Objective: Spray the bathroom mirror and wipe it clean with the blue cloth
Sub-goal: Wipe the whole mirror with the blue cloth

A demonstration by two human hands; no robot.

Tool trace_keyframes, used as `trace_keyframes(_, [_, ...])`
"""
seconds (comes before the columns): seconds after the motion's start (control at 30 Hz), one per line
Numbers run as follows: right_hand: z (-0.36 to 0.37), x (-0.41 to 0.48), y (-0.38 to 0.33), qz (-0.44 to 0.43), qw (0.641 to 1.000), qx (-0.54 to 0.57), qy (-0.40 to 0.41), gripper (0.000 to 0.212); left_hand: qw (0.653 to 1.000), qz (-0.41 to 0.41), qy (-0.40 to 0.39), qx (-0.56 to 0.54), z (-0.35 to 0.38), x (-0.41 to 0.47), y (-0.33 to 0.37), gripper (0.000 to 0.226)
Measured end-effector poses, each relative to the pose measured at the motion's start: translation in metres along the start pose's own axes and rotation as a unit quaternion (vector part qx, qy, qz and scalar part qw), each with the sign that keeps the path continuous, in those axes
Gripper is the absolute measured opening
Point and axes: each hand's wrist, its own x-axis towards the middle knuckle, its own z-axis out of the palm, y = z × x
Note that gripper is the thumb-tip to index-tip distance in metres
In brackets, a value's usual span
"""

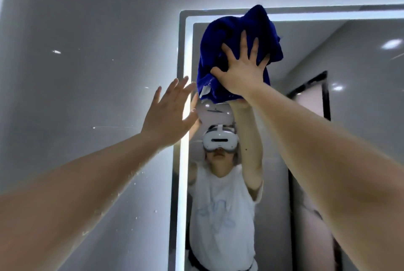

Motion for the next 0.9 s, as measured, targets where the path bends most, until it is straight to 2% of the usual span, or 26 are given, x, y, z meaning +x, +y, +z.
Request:
trace_keyframes(0.23, [0.017, -0.083, 0.027, -0.009, 0.999, -0.028, -0.025, 0.071, 0.999, 0.005, -0.029, -0.046, 0.011, -0.033, 0.05, 0.061])
trace_keyframes(0.37, [0.022, -0.13, 0.046, -0.006, 0.999, -0.032, -0.043, 0.073, 0.998, -0.019, -0.024, -0.051, 0.012, -0.047, 0.072, 0.062])
trace_keyframes(0.47, [0.03, -0.168, 0.056, 0.003, 0.998, -0.042, -0.055, 0.073, 0.998, -0.027, -0.042, -0.045, 0.018, -0.054, 0.087, 0.056])
trace_keyframes(0.57, [0.033, -0.194, 0.064, 0.007, 0.996, -0.054, -0.077, 0.074, 0.995, -0.028, -0.043, -0.084, 0.02, -0.053, 0.103, 0.055])
trace_keyframes(0.73, [0.021, -0.184, 0.073, -0.018, 0.991, -0.07, -0.116, 0.077, 0.994, 0.022, -0.063, -0.085, 0.014, -0.053, 0.112, 0.06])
trace_keyframes(0.9, [-0.007, -0.114, 0.084, 0.003, 0.992, -0.057, -0.112, 0.078, 0.998, 0.023, -0.025, -0.059, 0.01, -0.015, 0.097, 0.055])
